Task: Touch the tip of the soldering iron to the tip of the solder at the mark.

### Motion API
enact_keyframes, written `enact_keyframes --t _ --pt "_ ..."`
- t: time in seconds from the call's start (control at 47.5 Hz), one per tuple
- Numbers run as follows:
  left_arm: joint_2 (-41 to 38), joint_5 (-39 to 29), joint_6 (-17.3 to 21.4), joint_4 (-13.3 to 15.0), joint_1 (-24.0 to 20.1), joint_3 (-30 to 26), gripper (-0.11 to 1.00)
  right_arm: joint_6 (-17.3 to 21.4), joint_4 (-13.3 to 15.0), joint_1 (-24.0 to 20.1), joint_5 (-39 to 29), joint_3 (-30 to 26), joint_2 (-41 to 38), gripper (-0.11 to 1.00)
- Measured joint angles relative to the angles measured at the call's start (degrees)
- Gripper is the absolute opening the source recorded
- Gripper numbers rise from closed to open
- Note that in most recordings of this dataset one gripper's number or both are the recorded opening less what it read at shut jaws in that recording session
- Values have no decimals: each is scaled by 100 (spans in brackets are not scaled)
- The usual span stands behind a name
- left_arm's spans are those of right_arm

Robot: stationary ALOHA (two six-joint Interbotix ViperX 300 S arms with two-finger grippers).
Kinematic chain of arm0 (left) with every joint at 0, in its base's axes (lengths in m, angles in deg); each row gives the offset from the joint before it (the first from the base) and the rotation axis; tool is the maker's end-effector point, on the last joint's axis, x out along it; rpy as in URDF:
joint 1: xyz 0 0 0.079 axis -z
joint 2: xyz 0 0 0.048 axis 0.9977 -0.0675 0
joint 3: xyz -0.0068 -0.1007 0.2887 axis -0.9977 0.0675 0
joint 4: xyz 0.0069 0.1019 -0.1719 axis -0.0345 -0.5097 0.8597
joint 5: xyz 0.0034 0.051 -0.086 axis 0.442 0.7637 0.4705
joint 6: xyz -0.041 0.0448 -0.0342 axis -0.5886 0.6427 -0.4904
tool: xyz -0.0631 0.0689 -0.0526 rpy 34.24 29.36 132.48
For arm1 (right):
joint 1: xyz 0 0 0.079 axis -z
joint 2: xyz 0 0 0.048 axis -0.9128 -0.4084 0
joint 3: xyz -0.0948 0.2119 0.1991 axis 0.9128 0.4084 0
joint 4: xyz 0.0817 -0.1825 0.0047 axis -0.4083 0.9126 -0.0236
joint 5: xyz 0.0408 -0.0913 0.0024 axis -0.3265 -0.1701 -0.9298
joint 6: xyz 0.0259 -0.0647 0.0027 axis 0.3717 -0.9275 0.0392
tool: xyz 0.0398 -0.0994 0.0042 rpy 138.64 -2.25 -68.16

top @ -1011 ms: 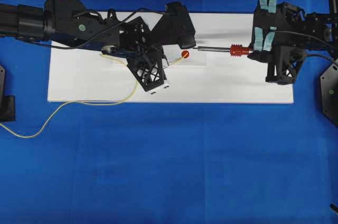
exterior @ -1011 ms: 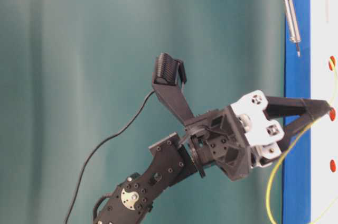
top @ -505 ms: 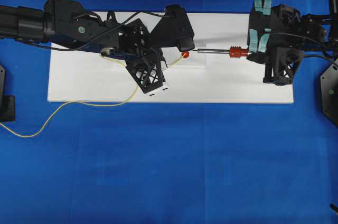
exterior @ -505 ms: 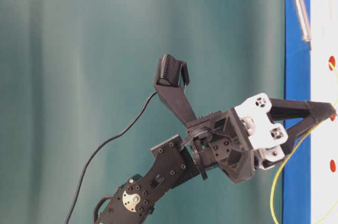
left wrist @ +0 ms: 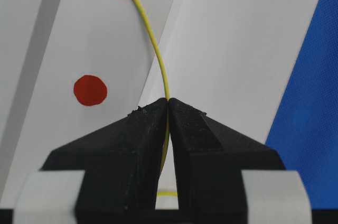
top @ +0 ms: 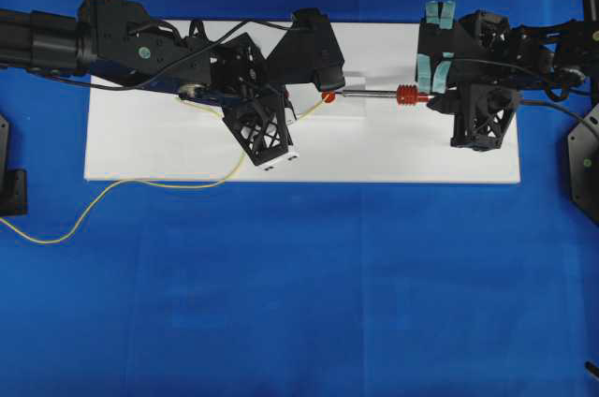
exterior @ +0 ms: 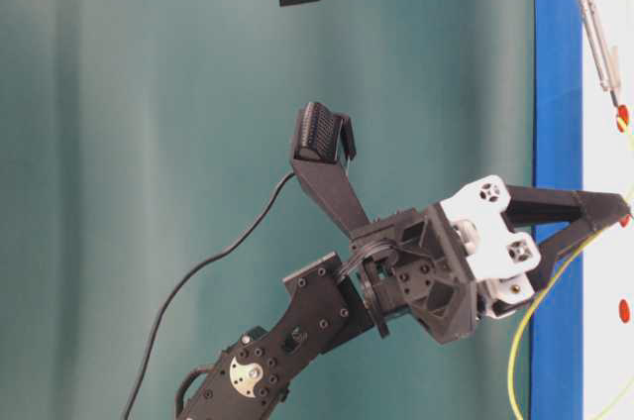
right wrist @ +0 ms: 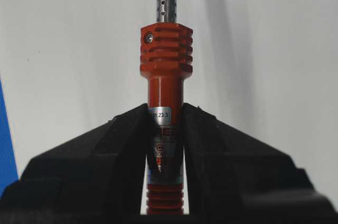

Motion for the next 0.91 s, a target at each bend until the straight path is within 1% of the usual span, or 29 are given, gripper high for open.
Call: enact_keyframes --t 0.905 --pt "0 -44 26 0 0 0 3 0 -9 0 0 -26 -105 6"
